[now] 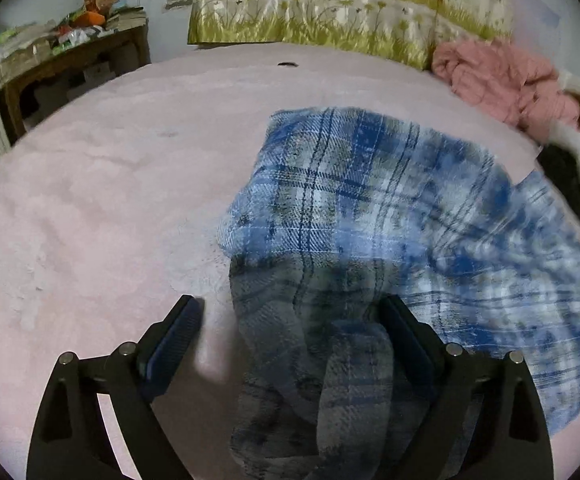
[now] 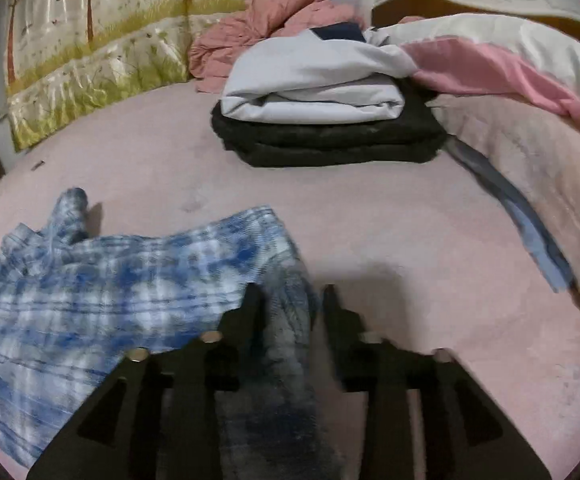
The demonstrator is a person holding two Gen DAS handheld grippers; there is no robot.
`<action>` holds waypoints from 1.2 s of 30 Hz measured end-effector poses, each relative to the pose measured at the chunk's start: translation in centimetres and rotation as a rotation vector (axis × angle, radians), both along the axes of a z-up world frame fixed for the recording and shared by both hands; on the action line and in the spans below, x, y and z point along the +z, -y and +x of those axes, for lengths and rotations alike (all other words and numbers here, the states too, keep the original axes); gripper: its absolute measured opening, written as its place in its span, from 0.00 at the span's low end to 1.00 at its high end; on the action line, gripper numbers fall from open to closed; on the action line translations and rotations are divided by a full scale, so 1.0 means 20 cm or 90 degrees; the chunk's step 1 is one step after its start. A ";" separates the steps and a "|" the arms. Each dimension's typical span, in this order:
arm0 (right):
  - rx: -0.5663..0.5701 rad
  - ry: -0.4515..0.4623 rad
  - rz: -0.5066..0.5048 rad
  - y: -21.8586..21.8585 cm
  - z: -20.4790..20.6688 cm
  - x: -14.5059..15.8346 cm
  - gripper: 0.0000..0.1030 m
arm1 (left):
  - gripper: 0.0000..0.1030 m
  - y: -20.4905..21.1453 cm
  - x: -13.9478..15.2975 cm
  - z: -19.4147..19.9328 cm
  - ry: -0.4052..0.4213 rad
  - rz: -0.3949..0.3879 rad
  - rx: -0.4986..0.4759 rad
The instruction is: Fold large clothes
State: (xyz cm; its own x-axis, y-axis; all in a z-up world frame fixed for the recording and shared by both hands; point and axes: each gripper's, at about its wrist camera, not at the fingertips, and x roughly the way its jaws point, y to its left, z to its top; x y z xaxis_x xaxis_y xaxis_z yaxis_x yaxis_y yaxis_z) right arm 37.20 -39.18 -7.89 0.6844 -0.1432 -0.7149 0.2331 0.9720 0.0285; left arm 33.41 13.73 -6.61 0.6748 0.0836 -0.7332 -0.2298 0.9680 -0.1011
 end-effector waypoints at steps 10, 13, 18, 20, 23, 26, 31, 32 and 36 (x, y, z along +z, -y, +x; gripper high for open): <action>0.033 0.076 0.044 0.07 -0.08 0.11 0.86 | 0.92 -0.12 0.14 0.16 0.112 -0.067 -0.080; 0.045 0.033 0.090 0.09 0.00 0.03 0.69 | 0.44 -0.15 0.10 0.19 0.104 -0.102 -0.095; 0.074 0.051 0.077 0.03 0.01 0.04 0.07 | 0.05 -0.22 0.17 0.10 0.183 -0.106 -0.029; 0.070 0.133 0.045 -0.01 -0.07 0.13 0.07 | 0.05 -0.22 0.18 0.08 0.181 -0.075 0.017; 0.057 0.120 -0.020 -0.10 -0.05 0.14 0.07 | 0.05 -0.21 0.10 0.17 0.100 -0.057 0.012; 0.050 -0.014 -0.016 -0.09 0.07 -0.03 0.08 | 0.05 -0.24 0.04 0.22 0.055 -0.092 -0.002; -0.004 0.018 0.005 0.00 0.00 0.02 0.50 | 0.46 -0.22 0.12 0.11 0.109 -0.065 0.012; -0.020 0.022 -0.001 0.01 -0.04 0.03 0.54 | 0.58 -0.19 0.17 0.06 0.139 -0.040 0.011; -0.007 0.057 0.028 0.03 -0.24 0.13 0.57 | 0.83 -0.01 0.36 -0.21 0.252 0.020 -0.015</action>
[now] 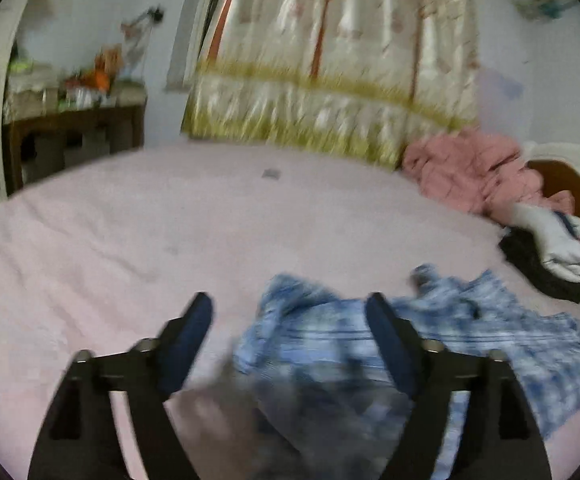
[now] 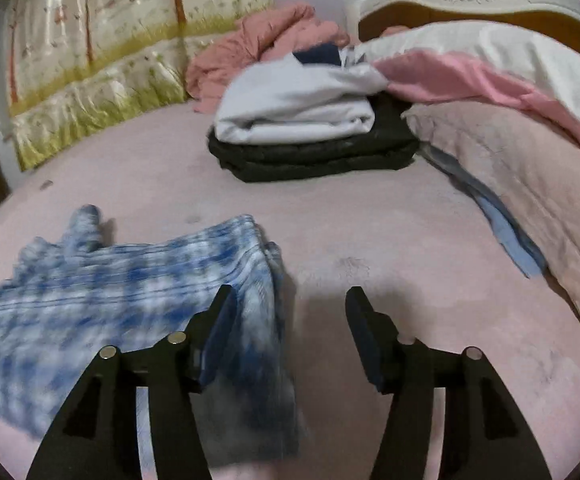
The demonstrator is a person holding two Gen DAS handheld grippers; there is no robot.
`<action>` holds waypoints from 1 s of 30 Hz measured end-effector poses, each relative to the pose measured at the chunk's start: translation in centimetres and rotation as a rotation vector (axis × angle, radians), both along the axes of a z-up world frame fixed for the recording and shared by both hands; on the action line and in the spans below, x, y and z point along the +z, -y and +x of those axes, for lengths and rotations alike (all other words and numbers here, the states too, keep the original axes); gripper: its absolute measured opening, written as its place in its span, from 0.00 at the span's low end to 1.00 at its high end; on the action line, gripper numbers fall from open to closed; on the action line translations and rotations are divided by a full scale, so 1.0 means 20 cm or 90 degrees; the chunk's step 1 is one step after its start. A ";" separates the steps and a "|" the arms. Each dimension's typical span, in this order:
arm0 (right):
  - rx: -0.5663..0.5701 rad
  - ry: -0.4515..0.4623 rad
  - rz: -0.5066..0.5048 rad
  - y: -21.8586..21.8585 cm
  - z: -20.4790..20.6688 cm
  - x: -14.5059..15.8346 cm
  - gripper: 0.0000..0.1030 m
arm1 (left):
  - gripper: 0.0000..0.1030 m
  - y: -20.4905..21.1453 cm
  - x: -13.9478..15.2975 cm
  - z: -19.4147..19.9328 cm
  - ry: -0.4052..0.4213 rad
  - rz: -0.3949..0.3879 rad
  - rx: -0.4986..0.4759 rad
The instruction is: Fold large clothes
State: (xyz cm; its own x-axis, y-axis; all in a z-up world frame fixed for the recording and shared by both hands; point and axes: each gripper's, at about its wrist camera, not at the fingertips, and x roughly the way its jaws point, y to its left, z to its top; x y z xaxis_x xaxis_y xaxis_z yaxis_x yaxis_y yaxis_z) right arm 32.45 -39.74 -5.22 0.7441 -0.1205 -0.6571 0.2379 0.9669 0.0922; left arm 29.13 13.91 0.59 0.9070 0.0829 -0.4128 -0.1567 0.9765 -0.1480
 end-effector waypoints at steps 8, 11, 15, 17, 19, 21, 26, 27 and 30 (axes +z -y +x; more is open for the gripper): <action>-0.034 0.031 0.099 -0.08 -0.32 0.10 0.88 | 1.00 0.32 0.02 -0.25 -0.010 -0.018 -0.109; -0.026 -0.008 0.180 -0.07 -0.34 0.01 0.89 | 1.00 0.45 -0.08 -0.23 -0.042 0.007 -0.150; -0.018 -0.048 0.321 -0.04 -0.29 -0.13 0.89 | 1.00 0.53 -0.13 -0.19 -0.074 0.037 -0.147; -0.013 -0.061 0.310 -0.05 -0.24 -0.17 0.89 | 1.00 0.52 -0.16 -0.16 -0.091 0.028 -0.134; -0.025 -0.042 0.306 -0.05 -0.20 -0.17 0.89 | 1.00 0.50 -0.20 -0.11 -0.121 0.012 -0.120; -0.049 -0.023 0.332 -0.01 -0.19 -0.18 0.89 | 1.00 0.48 -0.23 -0.09 -0.139 -0.010 -0.123; -0.087 -0.012 0.314 0.01 -0.15 -0.19 0.74 | 1.00 0.46 -0.24 -0.09 -0.138 -0.018 -0.125; -0.099 -0.019 0.291 -0.01 -0.15 -0.19 0.64 | 1.00 0.47 -0.23 -0.10 -0.134 -0.016 -0.126; -0.108 -0.024 0.303 0.03 -0.15 -0.20 0.23 | 1.00 0.48 -0.23 -0.10 -0.130 -0.010 -0.123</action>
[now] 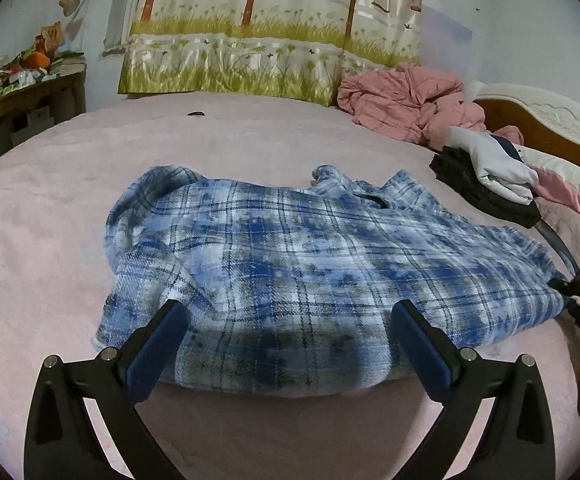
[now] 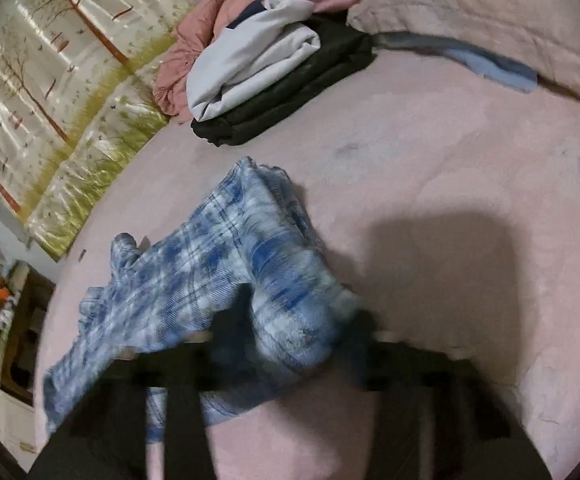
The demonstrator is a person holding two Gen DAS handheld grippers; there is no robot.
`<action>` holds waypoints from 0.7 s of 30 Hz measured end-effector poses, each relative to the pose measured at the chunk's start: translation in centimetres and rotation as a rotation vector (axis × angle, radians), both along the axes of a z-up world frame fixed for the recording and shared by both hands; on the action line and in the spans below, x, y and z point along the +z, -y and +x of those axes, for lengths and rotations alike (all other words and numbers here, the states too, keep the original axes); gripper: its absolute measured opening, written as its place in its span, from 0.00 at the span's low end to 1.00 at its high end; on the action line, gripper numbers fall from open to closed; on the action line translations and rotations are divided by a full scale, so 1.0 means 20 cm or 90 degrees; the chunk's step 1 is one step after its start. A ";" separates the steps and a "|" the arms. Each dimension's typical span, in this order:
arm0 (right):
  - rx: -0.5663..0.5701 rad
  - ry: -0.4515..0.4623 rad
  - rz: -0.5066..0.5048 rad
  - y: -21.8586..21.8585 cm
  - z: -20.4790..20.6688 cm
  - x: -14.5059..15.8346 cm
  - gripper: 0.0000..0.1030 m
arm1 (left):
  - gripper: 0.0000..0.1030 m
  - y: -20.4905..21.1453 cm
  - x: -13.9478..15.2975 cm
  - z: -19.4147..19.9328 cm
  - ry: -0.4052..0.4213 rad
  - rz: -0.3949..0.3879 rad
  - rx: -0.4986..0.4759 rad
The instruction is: Fold large clothes
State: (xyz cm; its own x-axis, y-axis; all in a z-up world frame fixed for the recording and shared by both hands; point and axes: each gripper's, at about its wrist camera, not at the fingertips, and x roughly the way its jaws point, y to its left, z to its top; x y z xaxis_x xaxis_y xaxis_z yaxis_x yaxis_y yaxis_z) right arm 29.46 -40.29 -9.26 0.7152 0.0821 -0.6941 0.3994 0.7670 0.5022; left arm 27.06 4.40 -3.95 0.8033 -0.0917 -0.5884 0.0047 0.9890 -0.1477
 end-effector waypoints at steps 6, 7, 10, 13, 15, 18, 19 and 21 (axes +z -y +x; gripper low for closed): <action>0.025 0.091 -0.274 -0.30 -0.04 0.31 0.11 | 1.00 -0.03 0.00 -0.01 0.002 -0.013 0.011; 0.051 0.123 -0.301 -0.38 -0.05 0.37 0.11 | 1.00 -0.04 0.00 0.00 -0.001 -0.024 0.008; 0.175 0.191 -0.269 -0.61 -0.05 0.46 0.11 | 0.99 -0.08 0.00 0.01 -0.007 -0.050 0.012; 0.341 0.185 -0.152 -0.83 -0.01 0.38 0.11 | 0.98 -0.10 0.01 0.01 -0.002 -0.064 0.022; 0.399 0.149 -0.158 -0.95 0.02 0.27 0.11 | 0.98 -0.10 0.00 0.01 -0.004 -0.061 0.023; 0.422 0.093 -0.168 -1.01 0.06 0.12 0.11 | 0.98 -0.07 0.00 0.02 -0.007 -0.043 0.019; 0.423 0.095 -0.161 -1.00 0.06 0.12 0.11 | 0.98 -0.07 0.00 0.02 -0.008 -0.039 0.018; 0.419 0.119 -0.135 -0.96 0.05 0.15 0.15 | 0.98 -0.07 0.00 0.02 -0.009 -0.039 0.016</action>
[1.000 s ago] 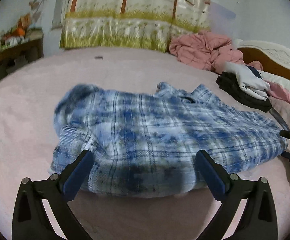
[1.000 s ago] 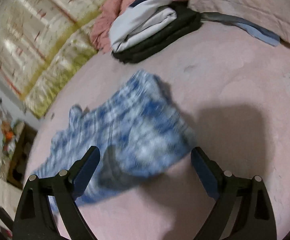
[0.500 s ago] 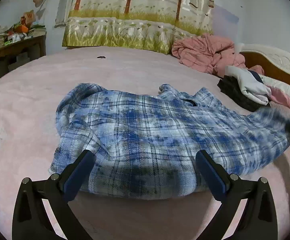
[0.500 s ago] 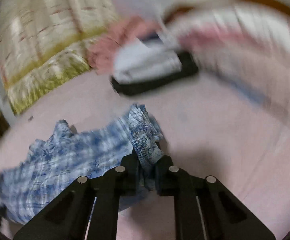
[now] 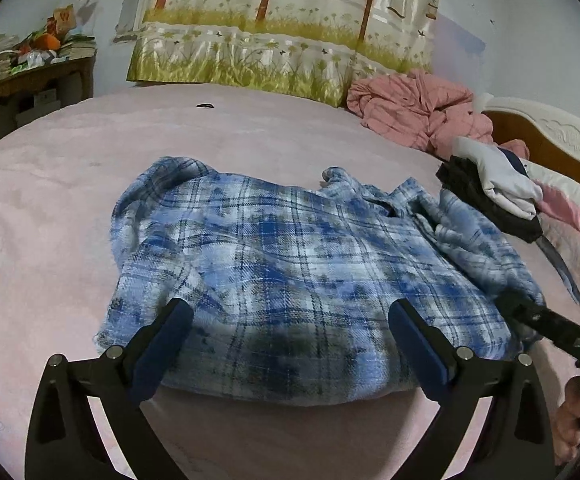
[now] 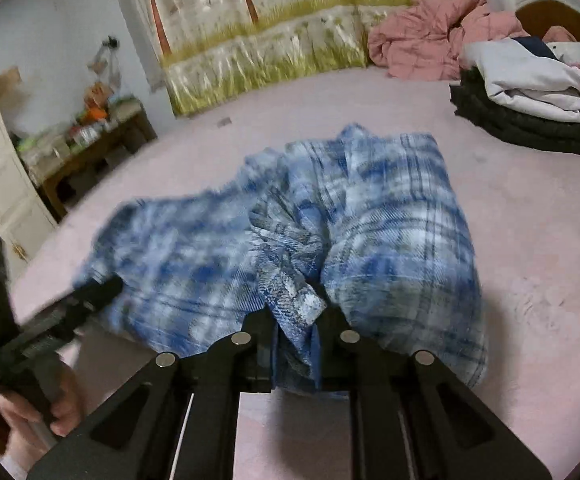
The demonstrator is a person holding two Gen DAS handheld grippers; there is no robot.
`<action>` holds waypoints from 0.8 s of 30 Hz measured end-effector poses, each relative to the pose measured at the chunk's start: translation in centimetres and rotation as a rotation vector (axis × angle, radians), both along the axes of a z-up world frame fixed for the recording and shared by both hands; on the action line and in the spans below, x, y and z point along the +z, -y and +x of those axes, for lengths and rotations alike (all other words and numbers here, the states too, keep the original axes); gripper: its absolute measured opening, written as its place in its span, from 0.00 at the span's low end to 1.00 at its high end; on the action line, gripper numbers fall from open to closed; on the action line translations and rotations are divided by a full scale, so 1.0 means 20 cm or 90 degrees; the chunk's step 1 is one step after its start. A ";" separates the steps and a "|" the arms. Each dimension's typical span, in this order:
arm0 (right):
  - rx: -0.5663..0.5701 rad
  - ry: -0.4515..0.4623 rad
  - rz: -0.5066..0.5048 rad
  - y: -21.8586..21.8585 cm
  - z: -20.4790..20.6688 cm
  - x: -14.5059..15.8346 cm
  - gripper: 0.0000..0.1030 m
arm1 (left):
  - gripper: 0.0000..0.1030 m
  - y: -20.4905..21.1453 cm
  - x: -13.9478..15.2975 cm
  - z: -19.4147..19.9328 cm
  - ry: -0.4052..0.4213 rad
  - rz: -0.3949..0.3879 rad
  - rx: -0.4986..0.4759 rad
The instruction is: Fold large clothes
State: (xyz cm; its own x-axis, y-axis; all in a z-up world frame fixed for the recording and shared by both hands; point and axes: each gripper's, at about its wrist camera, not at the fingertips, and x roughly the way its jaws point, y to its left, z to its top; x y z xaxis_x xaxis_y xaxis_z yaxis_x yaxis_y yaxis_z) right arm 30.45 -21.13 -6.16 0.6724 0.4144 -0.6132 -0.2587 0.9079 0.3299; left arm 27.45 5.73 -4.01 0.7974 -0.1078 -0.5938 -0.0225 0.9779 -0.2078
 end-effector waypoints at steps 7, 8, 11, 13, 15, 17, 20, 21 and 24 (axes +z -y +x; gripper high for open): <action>0.055 0.023 0.047 -0.04 -0.11 0.03 0.45 | 0.98 -0.01 0.00 0.00 0.003 -0.013 -0.002; 0.053 0.036 0.045 -0.04 -0.14 0.05 0.45 | 0.98 -0.01 0.00 -0.01 0.004 -0.014 -0.002; 0.019 0.088 0.041 -0.03 -0.21 0.10 0.45 | 0.98 -0.01 0.00 -0.01 0.005 -0.015 -0.003; -0.055 0.128 0.017 0.01 -0.23 0.14 0.45 | 0.98 0.00 0.00 -0.01 0.005 -0.014 -0.003; -0.162 0.152 -0.068 0.04 -0.23 0.16 0.52 | 0.98 -0.01 0.00 -0.01 0.005 -0.015 -0.003; -0.199 0.147 -0.122 0.06 -0.19 0.14 0.58 | 0.98 -0.01 0.00 -0.01 0.004 -0.015 -0.004; -0.142 0.079 -0.113 0.07 -0.10 0.08 0.80 | 0.98 0.00 0.00 -0.01 0.004 -0.014 -0.004; -0.106 0.055 -0.103 0.06 -0.08 0.06 0.84 | 0.98 0.00 0.00 -0.01 0.004 -0.014 -0.004; -0.070 0.016 -0.138 -0.02 -0.05 -0.02 0.98 | 0.98 0.00 0.00 -0.01 0.005 -0.014 -0.003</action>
State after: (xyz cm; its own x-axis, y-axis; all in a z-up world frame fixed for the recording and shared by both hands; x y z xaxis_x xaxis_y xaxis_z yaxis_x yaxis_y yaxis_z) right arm 29.50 -20.78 -6.55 0.7219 0.1989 -0.6628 -0.1600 0.9798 0.1197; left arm 27.25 5.77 -4.08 0.8013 -0.1246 -0.5852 -0.0160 0.9733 -0.2290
